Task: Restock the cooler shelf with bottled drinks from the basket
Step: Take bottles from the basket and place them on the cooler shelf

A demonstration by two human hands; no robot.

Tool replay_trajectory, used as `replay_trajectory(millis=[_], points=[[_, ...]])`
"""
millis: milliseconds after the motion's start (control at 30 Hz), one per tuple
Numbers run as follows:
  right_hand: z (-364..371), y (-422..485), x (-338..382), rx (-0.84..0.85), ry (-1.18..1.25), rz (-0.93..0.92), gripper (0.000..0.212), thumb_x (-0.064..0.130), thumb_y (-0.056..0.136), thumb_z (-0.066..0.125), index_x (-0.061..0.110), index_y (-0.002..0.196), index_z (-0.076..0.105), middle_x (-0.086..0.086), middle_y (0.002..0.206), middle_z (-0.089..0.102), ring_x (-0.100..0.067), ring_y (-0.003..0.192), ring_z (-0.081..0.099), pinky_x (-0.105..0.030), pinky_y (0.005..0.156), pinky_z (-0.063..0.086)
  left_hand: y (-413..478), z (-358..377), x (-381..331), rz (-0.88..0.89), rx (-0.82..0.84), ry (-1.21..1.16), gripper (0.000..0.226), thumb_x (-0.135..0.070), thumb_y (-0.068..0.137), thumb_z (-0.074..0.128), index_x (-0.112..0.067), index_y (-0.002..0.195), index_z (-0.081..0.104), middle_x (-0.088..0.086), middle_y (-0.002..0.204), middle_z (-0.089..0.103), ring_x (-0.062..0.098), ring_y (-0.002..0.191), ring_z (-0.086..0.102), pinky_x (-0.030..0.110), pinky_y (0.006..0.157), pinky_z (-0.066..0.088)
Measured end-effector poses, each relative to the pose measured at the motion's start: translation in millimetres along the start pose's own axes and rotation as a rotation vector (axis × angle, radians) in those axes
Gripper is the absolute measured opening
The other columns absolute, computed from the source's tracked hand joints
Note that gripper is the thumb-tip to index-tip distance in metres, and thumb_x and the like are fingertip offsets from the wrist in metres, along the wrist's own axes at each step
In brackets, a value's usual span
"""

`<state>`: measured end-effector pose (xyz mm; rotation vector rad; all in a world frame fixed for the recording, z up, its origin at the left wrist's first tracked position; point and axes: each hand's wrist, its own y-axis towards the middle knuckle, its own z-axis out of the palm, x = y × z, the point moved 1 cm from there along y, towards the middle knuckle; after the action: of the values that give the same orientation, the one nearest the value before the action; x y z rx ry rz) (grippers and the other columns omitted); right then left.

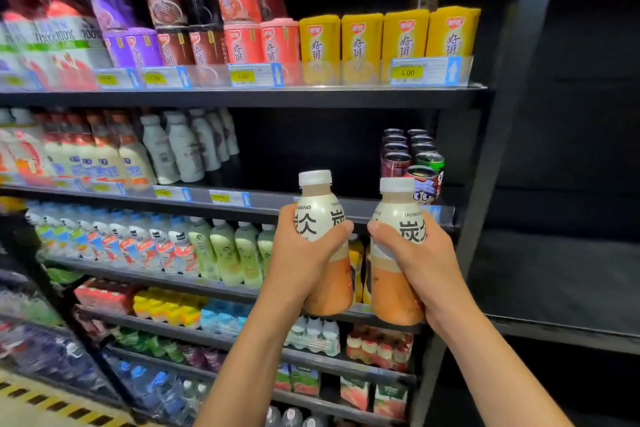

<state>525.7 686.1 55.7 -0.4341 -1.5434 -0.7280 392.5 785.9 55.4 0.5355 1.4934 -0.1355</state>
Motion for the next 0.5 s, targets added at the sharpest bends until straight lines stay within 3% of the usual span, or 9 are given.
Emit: replay_trajectory(millis=[100, 233, 333, 500], points=[[25, 23, 0, 0.012, 0.0, -0.025, 0.037, 0.043, 0.073, 0.082, 0.027, 0.103, 0.066, 0.001, 0.094, 0.074, -0.018, 0.087, 0.072, -0.045, 0.079, 0.059, 29, -18, 1, 0.02, -0.001, 0.015, 0.054, -0.043, 0.07, 0.08, -0.019, 0.11, 0.053, 0.002, 0.094, 0.066, 0.016, 0.082, 0.068, 0.032, 0.068, 0.053], [55, 63, 0, 0.001, 0.007, -0.075, 0.044, 0.047, 0.071, 0.081, 0.024, 0.105, 0.065, -0.001, 0.094, 0.073, -0.018, 0.085, 0.071, -0.04, 0.074, 0.058, 78, -35, 4, 0.054, 0.012, 0.043, 0.041, -0.042, 0.085, 0.073, -0.022, 0.113, 0.051, -0.002, 0.098, 0.065, 0.011, 0.084, 0.067, 0.028, 0.068, 0.051], [75, 96, 1, -0.035, 0.028, -0.088, 0.037, 0.042, 0.076, 0.079, 0.024, 0.105, 0.066, 0.0, 0.096, 0.073, -0.016, 0.086, 0.071, -0.036, 0.072, 0.056, 121, -44, 11, 0.091, 0.034, 0.065, 0.043, -0.046, 0.088, 0.066, -0.016, 0.114, 0.052, -0.003, 0.095, 0.063, 0.012, 0.083, 0.065, 0.024, 0.064, 0.048], [100, 147, 5, -0.039, 0.023, -0.099, 0.036, 0.04, 0.078, 0.079, 0.021, 0.106, 0.066, 0.001, 0.094, 0.074, -0.014, 0.082, 0.072, -0.032, 0.067, 0.056, 181, -53, 17, 0.117, 0.019, 0.114, 0.039, -0.039, 0.089, 0.067, -0.011, 0.112, 0.053, -0.005, 0.091, 0.062, -0.009, 0.065, 0.059, 0.009, 0.053, 0.043]])
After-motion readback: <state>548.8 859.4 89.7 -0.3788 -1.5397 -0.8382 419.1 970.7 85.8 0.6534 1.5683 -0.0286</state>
